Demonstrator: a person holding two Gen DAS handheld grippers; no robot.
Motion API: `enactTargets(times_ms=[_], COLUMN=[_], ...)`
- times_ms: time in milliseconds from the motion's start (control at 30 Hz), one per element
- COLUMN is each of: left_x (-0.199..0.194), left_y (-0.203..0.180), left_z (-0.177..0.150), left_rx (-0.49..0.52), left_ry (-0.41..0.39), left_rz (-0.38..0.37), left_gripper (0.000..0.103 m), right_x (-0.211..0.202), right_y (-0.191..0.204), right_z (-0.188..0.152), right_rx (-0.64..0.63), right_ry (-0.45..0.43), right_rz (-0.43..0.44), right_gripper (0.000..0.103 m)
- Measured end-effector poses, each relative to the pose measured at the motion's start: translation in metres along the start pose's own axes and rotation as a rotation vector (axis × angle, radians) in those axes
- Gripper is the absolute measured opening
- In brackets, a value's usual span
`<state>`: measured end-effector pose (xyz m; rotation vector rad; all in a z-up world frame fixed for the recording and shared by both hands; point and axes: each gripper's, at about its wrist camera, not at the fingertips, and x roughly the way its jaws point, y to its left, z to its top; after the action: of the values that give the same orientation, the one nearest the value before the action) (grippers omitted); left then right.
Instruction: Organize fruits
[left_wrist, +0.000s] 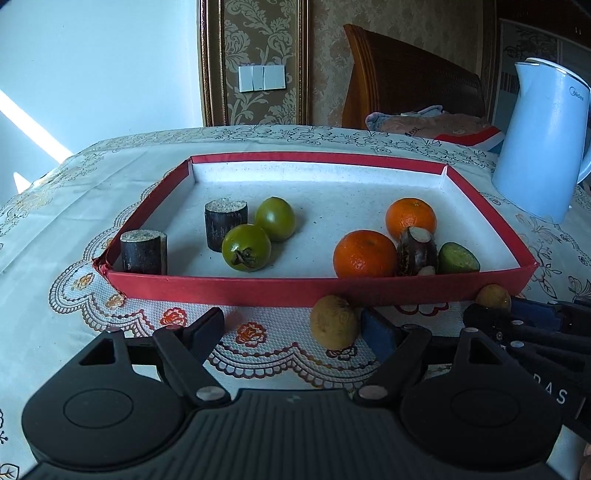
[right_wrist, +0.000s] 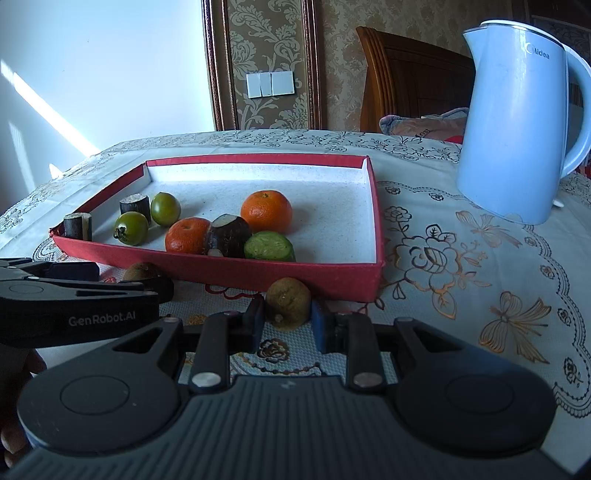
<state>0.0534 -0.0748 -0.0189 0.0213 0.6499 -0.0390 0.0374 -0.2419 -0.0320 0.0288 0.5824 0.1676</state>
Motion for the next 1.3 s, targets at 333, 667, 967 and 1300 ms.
enactTargets(times_ms=[333,667,967,1300], left_x=[-0.003,-0.006,-0.008,-0.011], left_y=[-0.005,-0.010,-0.012,-0.009], left_z=[-0.001,-0.003,-0.004,-0.005], left_rx=[0.022,0.043,0.043,0.021], left_ry=[-0.017,-0.028,-0.036,-0.047], left_rz=[-0.007,-0.021,-0.011,-0.009], left_gripper=[0.063,0.042,0.033,0.028], right_x=[0.000,0.000,-0.001,-0.003], right_y=[0.001,0.004,0.008,0.015], right_z=[0.000,-0.001,-0.001,-0.002], right_rx=[-0.001,-0.002,-0.001,0.006], right_ry=[0.000,-0.002,-0.003,-0.008], right_rz=[-0.003,-0.004,-0.029,-0.036], right_gripper=[0.025,0.025,0.025,0.025])
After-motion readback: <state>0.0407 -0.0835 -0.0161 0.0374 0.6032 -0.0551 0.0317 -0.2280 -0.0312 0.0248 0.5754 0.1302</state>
